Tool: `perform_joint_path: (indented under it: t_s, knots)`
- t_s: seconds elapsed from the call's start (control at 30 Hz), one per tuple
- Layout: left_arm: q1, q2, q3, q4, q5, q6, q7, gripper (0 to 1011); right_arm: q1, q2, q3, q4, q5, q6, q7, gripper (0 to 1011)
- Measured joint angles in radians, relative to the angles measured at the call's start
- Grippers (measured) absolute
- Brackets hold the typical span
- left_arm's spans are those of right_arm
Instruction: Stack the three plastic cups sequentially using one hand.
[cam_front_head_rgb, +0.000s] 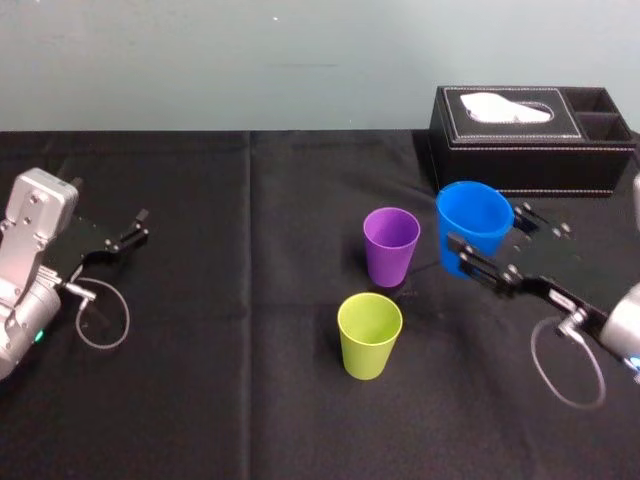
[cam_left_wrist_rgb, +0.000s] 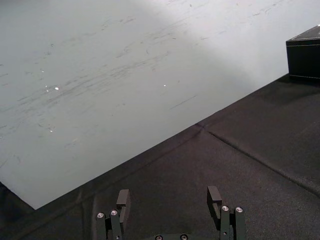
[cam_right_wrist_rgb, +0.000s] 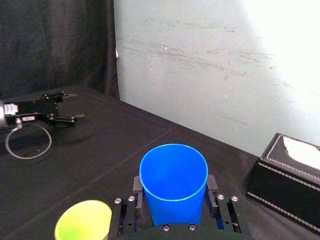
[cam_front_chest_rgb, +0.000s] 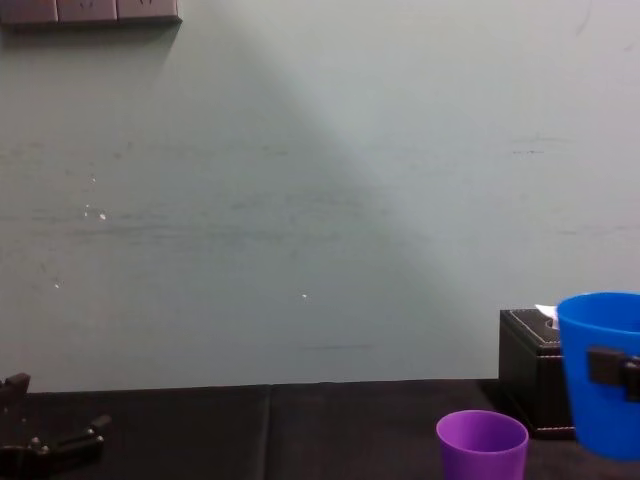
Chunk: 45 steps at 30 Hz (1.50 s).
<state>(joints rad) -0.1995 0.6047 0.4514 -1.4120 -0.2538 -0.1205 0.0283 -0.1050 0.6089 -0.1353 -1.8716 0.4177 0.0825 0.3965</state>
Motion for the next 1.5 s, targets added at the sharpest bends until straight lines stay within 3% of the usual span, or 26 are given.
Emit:
perform_joint_path:
  t_s: [0.03, 0.23, 0.5, 0.8, 1.03, 1.5]
  knots:
    - [0.0, 0.0, 0.0, 0.0, 0.0, 0.0, 0.0, 1011, 0.0, 0.0, 0.0, 0.0, 0.0, 0.0, 0.0, 723]
    - [0.0, 0.0, 0.0, 0.0, 0.0, 0.0, 0.0, 1011, 0.138, -0.04, -0.093, 0.09, -0.069, 0.039, -0.015, 723]
    - [0.0, 0.0, 0.0, 0.0, 0.0, 0.0, 0.0, 1011, 0.239, -0.09, -0.151, 0.175, -0.109, 0.059, -0.015, 723]
    - [0.0, 0.0, 0.0, 0.0, 0.0, 0.0, 0.0, 1011, 0.29, -0.123, -0.174, 0.209, -0.118, 0.069, -0.01, 723]
    - [0.0, 0.0, 0.0, 0.0, 0.0, 0.0, 0.0, 1012, 0.319, -0.147, -0.184, 0.255, -0.093, 0.065, 0.011, 723]
    - [0.0, 0.0, 0.0, 0.0, 0.0, 0.0, 0.0, 1011, 0.328, -0.159, -0.198, 0.305, -0.049, 0.044, 0.026, 723]
